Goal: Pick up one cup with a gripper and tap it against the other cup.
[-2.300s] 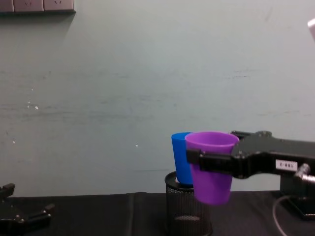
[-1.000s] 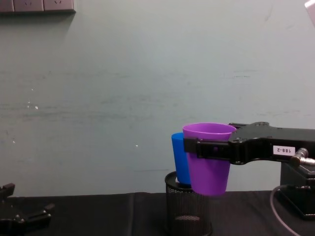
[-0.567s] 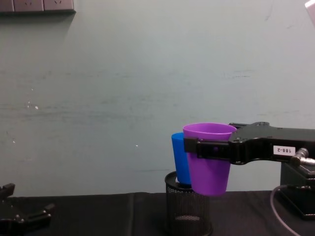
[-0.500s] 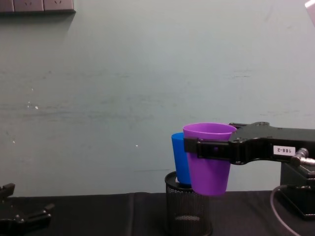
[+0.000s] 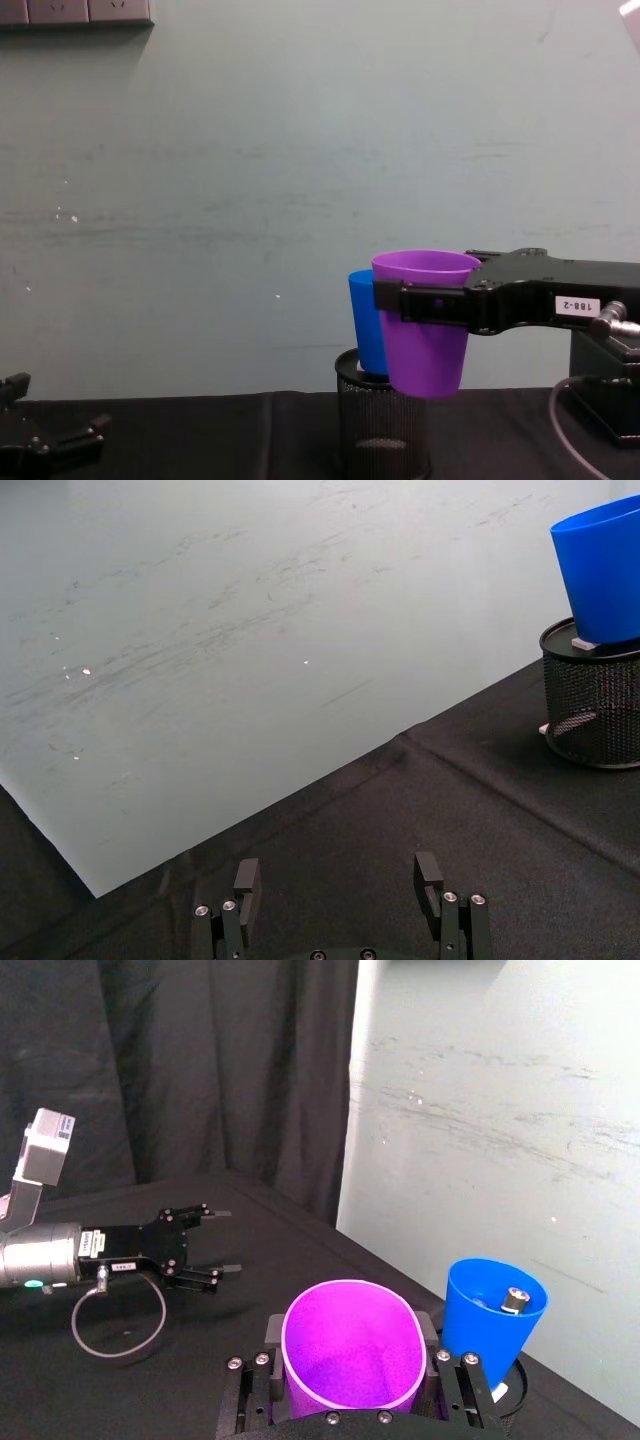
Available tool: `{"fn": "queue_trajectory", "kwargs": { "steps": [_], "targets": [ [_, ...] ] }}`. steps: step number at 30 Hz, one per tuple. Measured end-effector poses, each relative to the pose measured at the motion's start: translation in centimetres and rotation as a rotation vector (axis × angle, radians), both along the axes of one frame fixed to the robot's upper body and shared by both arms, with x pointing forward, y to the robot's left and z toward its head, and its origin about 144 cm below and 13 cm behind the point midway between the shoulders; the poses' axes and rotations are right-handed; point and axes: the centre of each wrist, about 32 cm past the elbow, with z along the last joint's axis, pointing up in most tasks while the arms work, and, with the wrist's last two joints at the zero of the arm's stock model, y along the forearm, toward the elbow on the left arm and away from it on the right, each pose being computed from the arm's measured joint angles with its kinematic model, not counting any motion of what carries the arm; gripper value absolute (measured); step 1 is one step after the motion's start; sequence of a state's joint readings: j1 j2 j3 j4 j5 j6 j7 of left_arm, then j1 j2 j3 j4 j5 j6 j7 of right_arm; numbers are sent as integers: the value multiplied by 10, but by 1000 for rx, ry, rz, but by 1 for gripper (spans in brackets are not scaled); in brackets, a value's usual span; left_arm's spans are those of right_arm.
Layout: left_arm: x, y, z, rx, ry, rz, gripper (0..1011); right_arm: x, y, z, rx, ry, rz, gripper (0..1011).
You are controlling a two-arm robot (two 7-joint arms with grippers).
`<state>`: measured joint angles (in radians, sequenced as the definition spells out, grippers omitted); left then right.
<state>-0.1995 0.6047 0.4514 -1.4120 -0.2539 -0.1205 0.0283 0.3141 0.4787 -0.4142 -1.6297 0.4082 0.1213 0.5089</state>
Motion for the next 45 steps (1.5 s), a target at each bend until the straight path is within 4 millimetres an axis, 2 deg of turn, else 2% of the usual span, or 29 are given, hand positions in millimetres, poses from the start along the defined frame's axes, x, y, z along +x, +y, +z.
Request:
{"fn": "queue_trajectory", "kwargs": {
  "steps": [45],
  "targets": [
    [0,0,0,0,0,0,1000,0,0,0,0,0,0,735]
  ]
}}
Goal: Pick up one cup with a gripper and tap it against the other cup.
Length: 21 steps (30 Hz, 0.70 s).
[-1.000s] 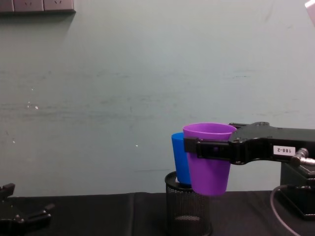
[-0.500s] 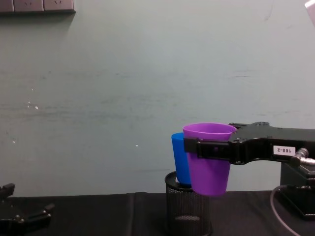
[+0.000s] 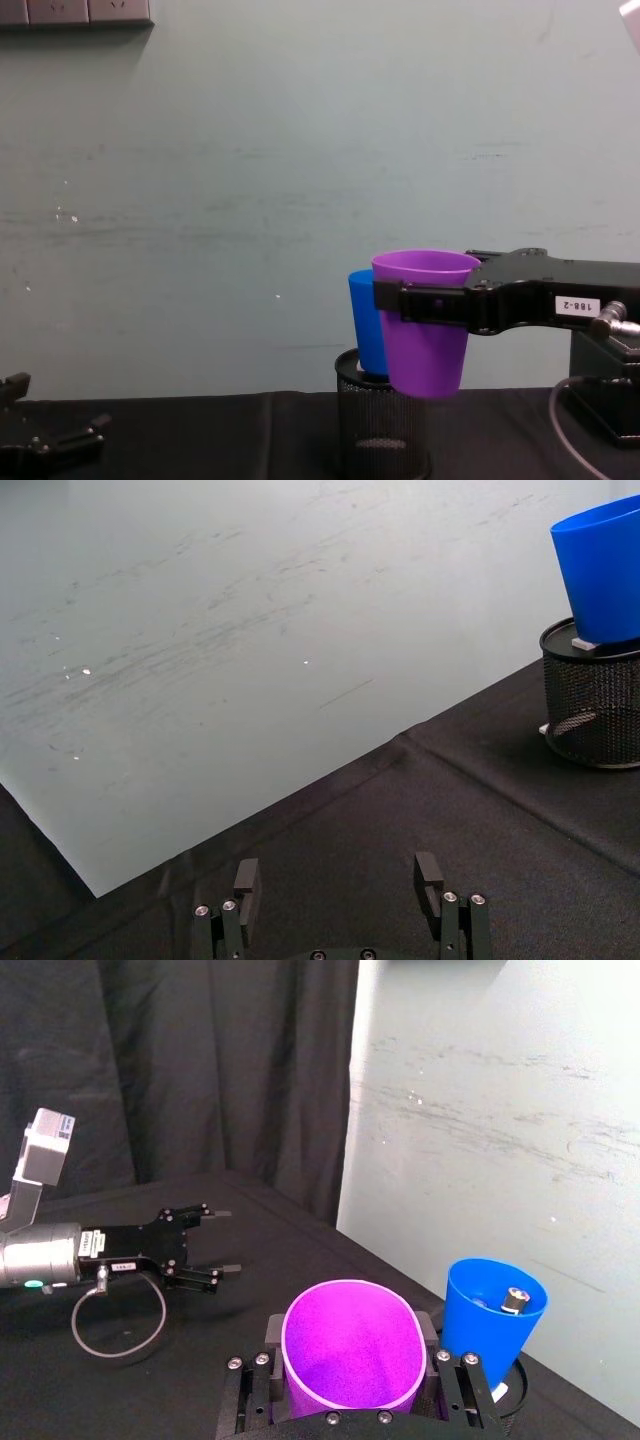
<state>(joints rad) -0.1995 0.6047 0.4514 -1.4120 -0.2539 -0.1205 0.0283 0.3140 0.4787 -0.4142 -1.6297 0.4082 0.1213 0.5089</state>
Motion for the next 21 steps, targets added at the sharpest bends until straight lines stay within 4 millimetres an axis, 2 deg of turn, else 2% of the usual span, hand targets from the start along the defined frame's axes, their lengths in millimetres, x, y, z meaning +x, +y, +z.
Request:
{"fn": "queue_trajectory", "kwargs": {
  "steps": [21],
  "targets": [
    [0,0,0,0,0,0,1000,0,0,0,0,0,0,736]
  ]
}}
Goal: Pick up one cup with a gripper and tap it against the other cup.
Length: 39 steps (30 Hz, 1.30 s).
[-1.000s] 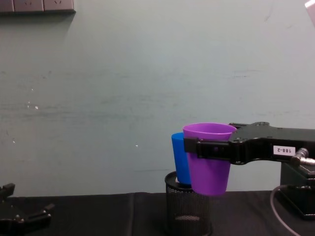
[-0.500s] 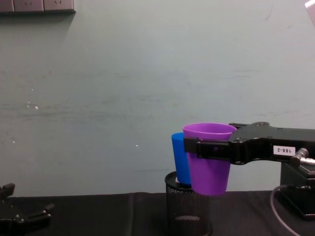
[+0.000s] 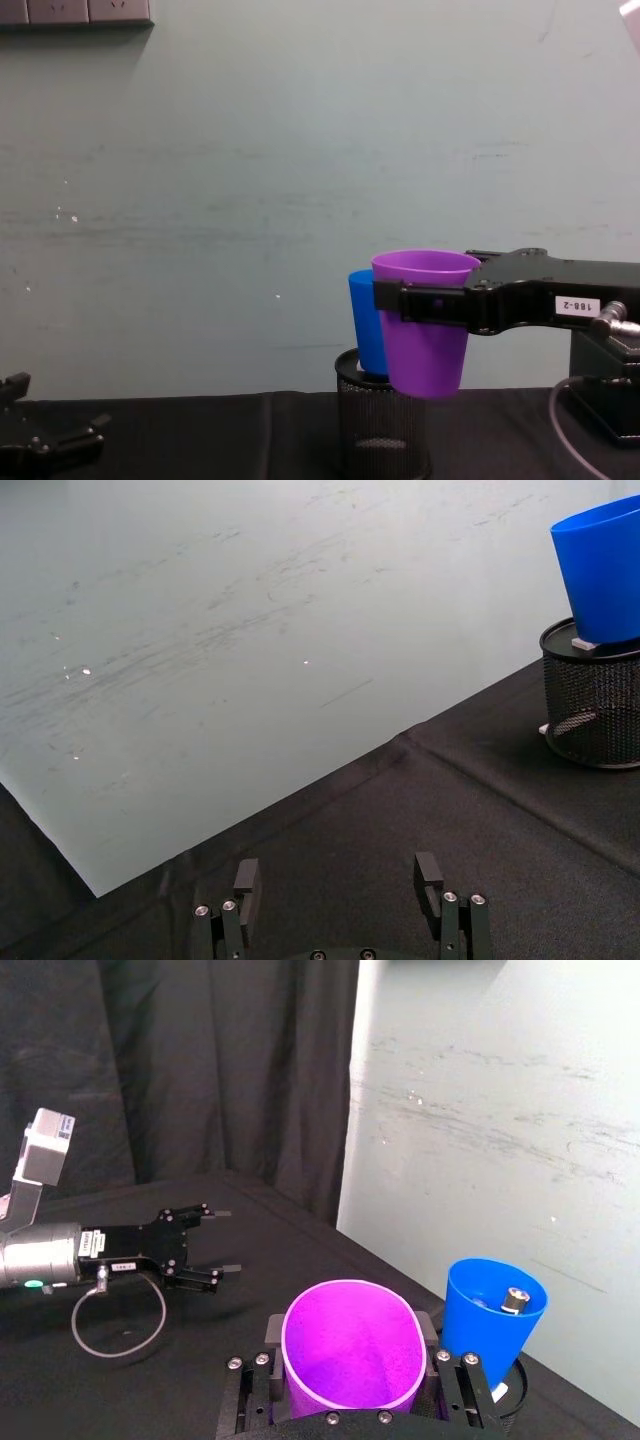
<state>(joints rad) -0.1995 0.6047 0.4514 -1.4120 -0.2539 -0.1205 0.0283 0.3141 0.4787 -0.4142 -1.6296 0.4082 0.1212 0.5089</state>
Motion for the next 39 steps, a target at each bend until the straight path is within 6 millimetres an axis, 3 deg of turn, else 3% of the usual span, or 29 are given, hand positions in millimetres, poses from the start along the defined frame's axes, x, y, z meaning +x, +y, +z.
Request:
{"fn": "queue_trajectory", "kwargs": {
  "steps": [39],
  "targets": [
    [0,0,0,0,0,0,1000,0,0,0,0,0,0,736]
  ]
}}
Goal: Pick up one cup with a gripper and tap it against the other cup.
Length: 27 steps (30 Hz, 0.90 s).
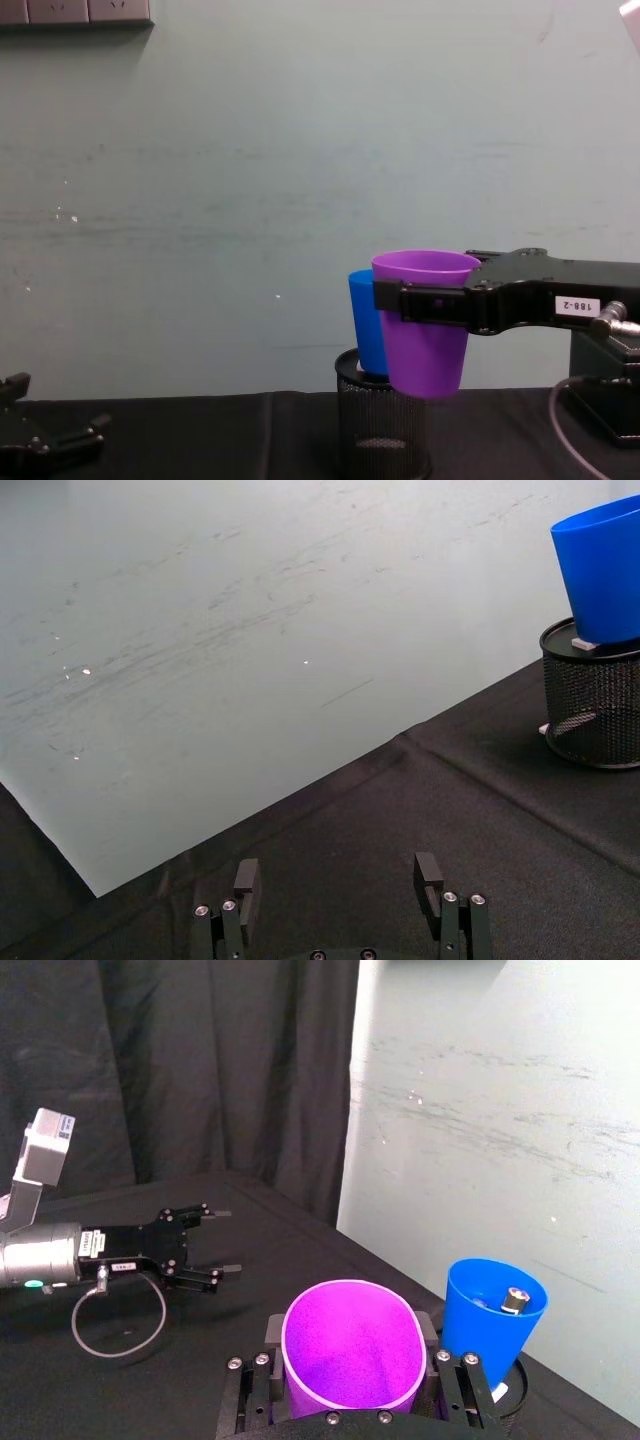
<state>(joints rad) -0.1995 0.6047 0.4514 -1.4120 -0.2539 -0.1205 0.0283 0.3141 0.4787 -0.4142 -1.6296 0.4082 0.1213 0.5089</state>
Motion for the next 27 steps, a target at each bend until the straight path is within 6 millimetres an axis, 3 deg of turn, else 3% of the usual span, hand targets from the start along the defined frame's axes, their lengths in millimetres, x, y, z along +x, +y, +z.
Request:
{"fn": "queue_trajectory", "kwargs": {
  "steps": [27],
  "targets": [
    [0,0,0,0,0,0,1000,4,1,-4,-3,10,-8,736]
  ]
}}
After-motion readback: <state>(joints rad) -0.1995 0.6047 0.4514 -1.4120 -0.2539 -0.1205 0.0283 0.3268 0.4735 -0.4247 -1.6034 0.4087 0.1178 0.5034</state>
